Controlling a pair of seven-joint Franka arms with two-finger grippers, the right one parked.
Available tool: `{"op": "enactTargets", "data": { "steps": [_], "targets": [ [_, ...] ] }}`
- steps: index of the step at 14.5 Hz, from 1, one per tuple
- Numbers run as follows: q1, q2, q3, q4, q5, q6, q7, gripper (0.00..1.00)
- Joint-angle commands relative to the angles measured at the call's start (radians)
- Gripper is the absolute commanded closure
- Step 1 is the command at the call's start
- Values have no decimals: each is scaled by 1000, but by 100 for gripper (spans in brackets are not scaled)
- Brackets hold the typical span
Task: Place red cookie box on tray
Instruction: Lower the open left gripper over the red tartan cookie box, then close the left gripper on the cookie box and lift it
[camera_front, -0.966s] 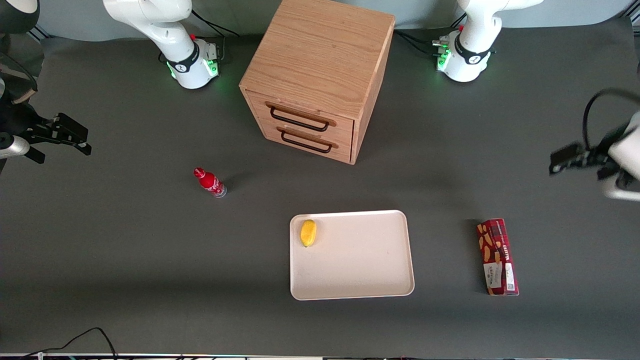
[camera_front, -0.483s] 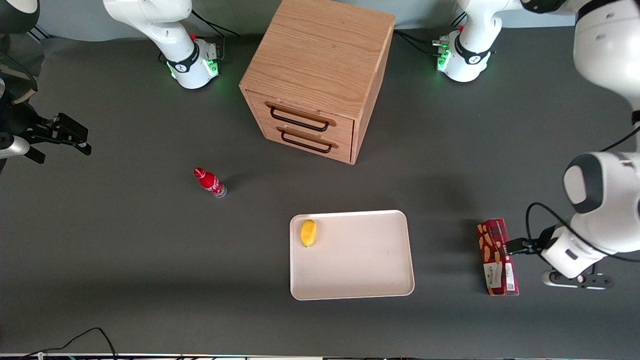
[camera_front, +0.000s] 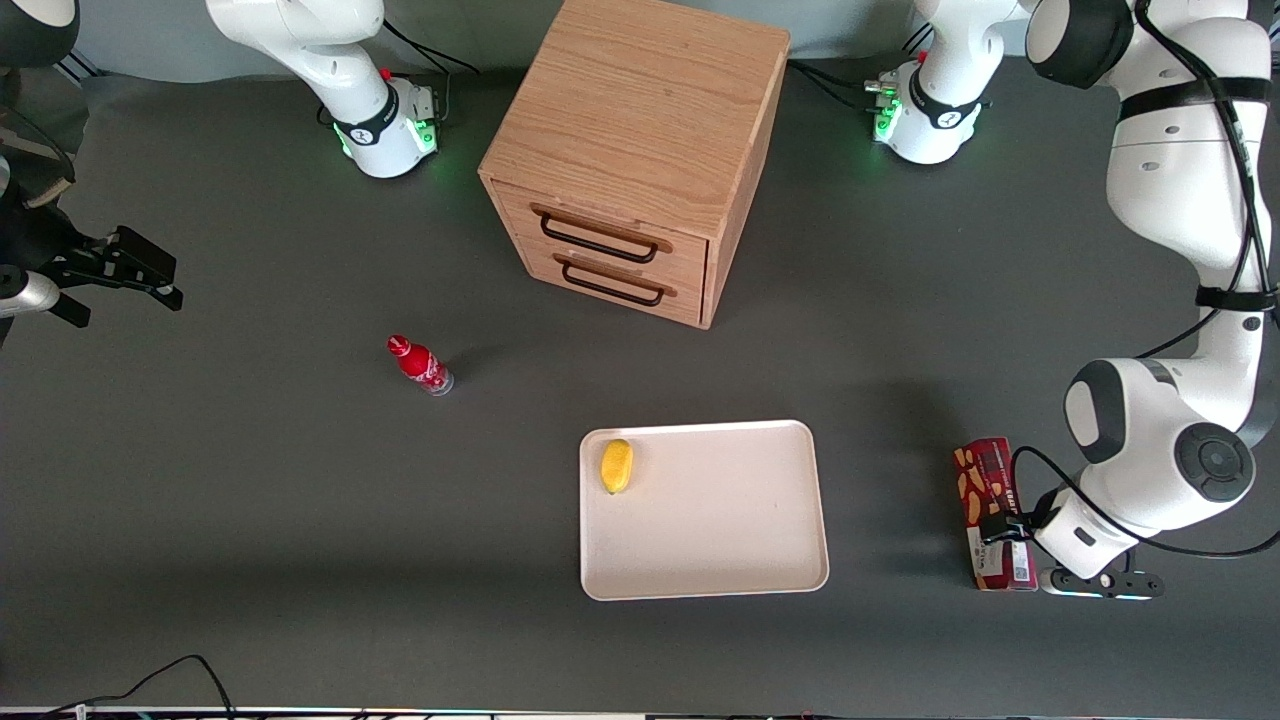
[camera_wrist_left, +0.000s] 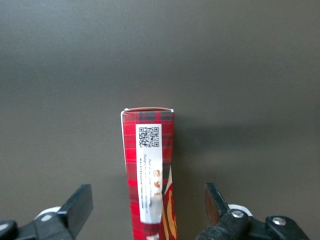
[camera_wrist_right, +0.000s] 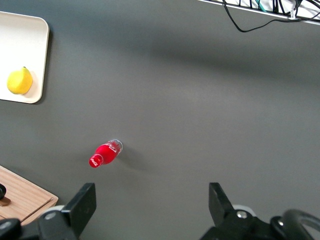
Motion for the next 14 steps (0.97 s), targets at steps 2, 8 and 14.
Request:
{"op": "enactTargets", "data": {
  "steps": [2, 8, 14],
  "targets": [
    [-9, 27, 6, -32, 56, 40, -62, 12],
    [-6, 24, 6, -22, 58, 26, -69, 100],
    [-34, -47, -26, 121, 44, -206, -117, 100]
  ]
}}
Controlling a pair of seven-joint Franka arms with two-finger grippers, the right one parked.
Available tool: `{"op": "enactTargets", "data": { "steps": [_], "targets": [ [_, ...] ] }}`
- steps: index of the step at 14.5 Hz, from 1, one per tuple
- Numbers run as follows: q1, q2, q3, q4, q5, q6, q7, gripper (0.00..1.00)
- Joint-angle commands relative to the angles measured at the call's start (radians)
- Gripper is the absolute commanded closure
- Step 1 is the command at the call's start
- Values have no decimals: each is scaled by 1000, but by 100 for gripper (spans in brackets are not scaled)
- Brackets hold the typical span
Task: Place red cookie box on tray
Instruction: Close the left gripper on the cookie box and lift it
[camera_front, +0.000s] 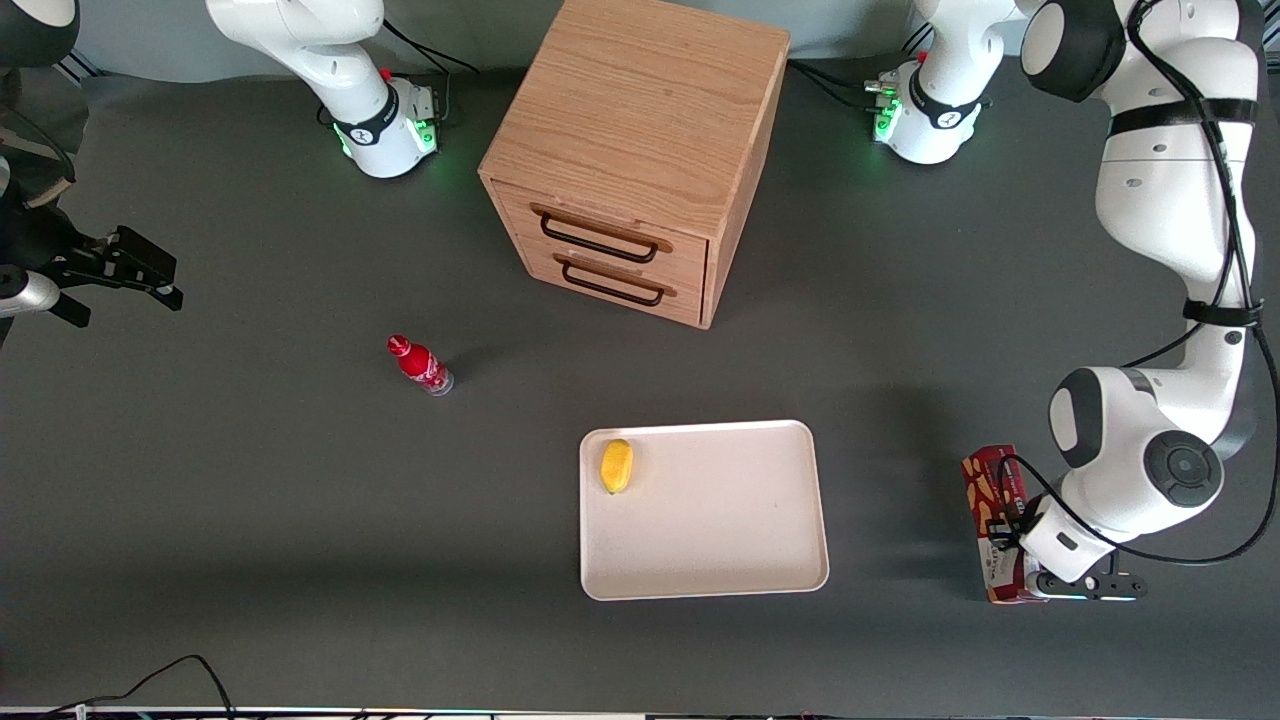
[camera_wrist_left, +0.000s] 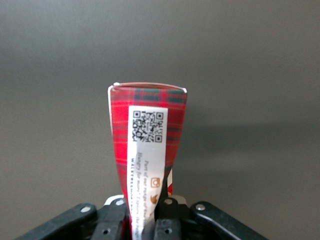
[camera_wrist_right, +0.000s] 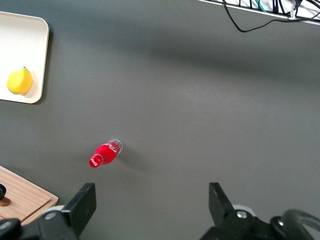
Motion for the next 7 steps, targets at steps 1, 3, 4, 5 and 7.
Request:
{"op": "enactTargets", "data": {
  "steps": [1, 3, 4, 5, 7],
  "targets": [
    [-36, -88, -28, 102, 4, -232, -75, 100],
    [-62, -163, -65, 125, 7, -358, -151, 100],
    [-85, -200, -70, 125, 7, -404, -193, 100],
    [-120, -232, -70, 127, 5, -451, -230, 100],
    [-194, -268, -71, 130, 5, -505, -317, 100]
  ]
}}
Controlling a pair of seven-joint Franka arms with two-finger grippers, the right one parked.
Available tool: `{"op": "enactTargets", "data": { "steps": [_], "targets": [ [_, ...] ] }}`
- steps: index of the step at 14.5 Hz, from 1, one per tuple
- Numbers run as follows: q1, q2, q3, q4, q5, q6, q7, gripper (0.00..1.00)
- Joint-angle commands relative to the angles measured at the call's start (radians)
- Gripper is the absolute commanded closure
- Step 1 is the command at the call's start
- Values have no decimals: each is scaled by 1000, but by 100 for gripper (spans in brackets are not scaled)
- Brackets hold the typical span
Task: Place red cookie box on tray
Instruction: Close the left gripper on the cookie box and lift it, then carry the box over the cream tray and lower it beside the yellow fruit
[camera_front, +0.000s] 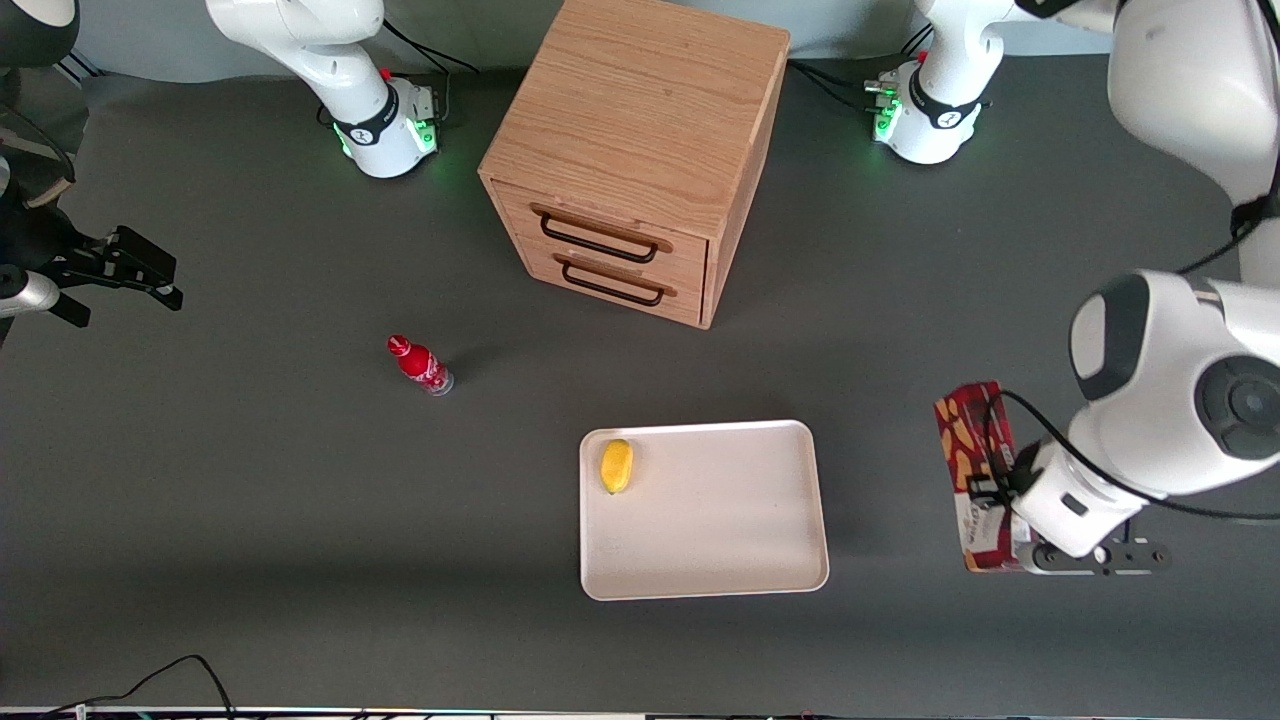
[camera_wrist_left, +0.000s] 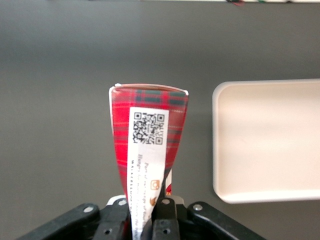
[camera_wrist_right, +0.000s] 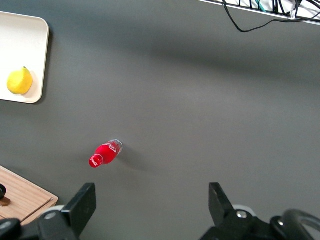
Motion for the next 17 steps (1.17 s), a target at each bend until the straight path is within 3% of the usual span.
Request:
{"op": "enactTargets", "data": {
  "steps": [1, 5, 11, 17],
  "targets": [
    [-111, -41, 14, -8, 10, -48, -155, 100],
    [-226, 66, 18, -8, 53, 111, -303, 100],
    [-243, 255, 20, -6, 117, 387, -336, 100],
    [-264, 350, 27, -6, 183, 464, -337, 100]
  ]
}}
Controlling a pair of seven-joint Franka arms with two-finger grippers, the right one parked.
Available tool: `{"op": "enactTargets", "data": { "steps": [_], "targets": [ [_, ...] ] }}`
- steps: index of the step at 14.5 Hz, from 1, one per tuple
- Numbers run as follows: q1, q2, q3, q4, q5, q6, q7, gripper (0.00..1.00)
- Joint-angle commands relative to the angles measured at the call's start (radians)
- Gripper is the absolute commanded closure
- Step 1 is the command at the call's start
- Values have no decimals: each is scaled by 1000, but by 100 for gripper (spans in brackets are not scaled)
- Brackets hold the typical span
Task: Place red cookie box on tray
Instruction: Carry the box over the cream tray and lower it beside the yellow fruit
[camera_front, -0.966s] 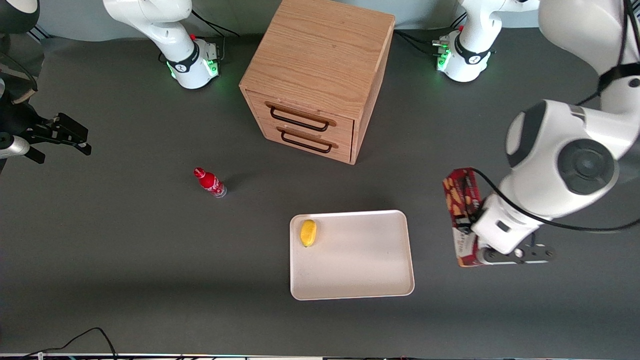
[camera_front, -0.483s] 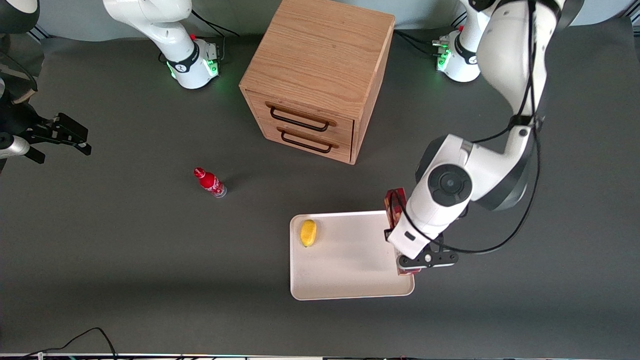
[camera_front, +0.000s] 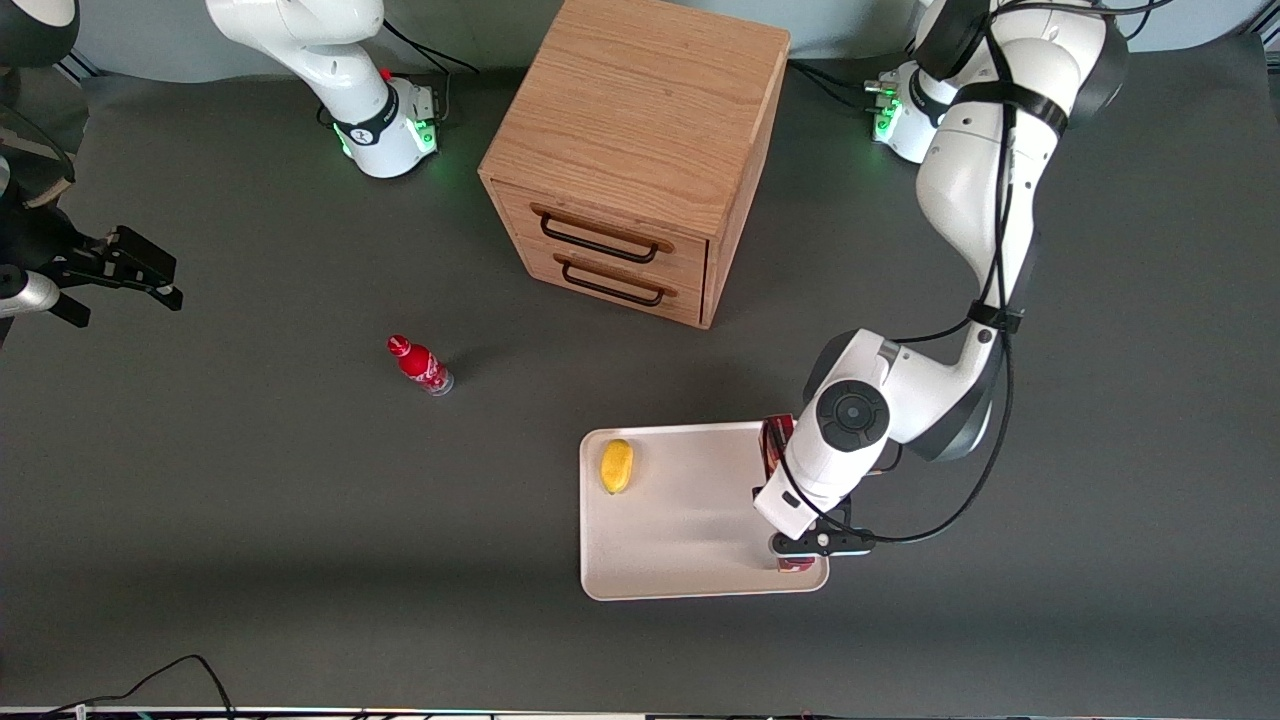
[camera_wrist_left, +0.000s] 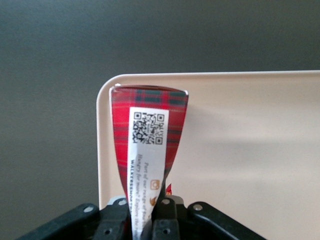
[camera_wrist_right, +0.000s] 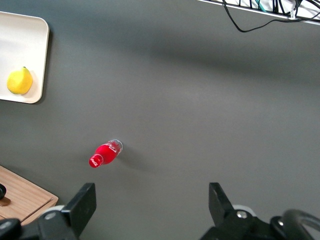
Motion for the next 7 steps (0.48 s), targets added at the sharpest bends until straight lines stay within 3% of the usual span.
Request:
{"op": "enactTargets", "data": {
  "steps": [1, 2, 3, 5, 7],
  "targets": [
    [-20, 17, 15, 24, 30, 6, -22, 100],
    [-20, 22, 15, 24, 29, 7, -21, 89],
    [-20, 22, 15, 21, 30, 16, -19, 66],
    [-18, 22, 15, 18, 32, 19, -21, 3],
    [-12, 8, 15, 15, 39, 15, -22, 0]
  ]
}}
